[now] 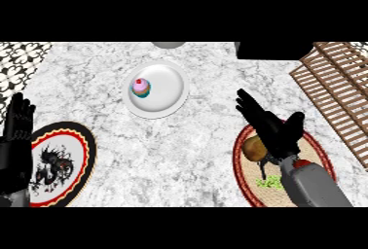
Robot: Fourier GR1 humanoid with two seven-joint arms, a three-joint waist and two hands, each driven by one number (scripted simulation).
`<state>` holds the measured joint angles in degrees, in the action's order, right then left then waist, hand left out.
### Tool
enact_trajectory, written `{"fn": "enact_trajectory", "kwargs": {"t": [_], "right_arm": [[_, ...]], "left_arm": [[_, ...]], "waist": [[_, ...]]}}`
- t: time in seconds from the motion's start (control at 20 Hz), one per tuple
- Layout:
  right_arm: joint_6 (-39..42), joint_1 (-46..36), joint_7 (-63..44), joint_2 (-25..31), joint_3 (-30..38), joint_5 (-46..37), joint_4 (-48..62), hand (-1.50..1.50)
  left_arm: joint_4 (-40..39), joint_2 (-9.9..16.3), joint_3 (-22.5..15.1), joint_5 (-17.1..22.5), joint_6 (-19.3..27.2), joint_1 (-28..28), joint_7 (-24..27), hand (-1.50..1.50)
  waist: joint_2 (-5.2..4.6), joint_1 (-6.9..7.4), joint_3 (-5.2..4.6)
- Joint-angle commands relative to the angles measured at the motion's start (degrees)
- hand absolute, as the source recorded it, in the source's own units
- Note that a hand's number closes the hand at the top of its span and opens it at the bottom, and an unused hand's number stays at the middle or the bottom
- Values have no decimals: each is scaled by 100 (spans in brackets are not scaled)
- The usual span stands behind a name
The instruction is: Pick the tomato from the placemat and place it in the tiered shelf
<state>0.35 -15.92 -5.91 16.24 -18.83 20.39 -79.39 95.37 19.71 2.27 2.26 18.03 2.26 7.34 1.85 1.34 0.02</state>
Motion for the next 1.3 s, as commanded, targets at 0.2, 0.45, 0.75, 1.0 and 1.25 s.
{"fn": "enact_trajectory", "kwargs": {"t": [0.2, 0.45, 0.75, 1.0, 1.25], "right_arm": [[955, 431, 1581, 440, 486, 206, -1003, 150], [-1466, 938, 1865, 920, 1183, -1674, -398, 150], [-889, 3195, 1980, 1015, 601, -1468, -2770, -150], [-1623, 3355, 1348, 1728, 957, -2778, -2818, -150], [-1033, 3510, -23, 2850, 1224, -3325, -3407, -150]], "left_arm": [[-556, 391, 147, 627, -924, 465, -904, 0], [-966, 291, 72, 850, -1166, 469, -1075, 0], [-1233, 238, 74, 847, -1470, 259, -1073, 0], [-1276, 520, 266, 1003, -1773, 203, -1117, 0], [-1280, 342, 191, 933, -1627, 87, -1195, 0]], "waist": [[-163, -244, 9], [-180, -484, -7], [-159, -269, -8], [-165, -267, -21], [-183, -213, -24]]}}
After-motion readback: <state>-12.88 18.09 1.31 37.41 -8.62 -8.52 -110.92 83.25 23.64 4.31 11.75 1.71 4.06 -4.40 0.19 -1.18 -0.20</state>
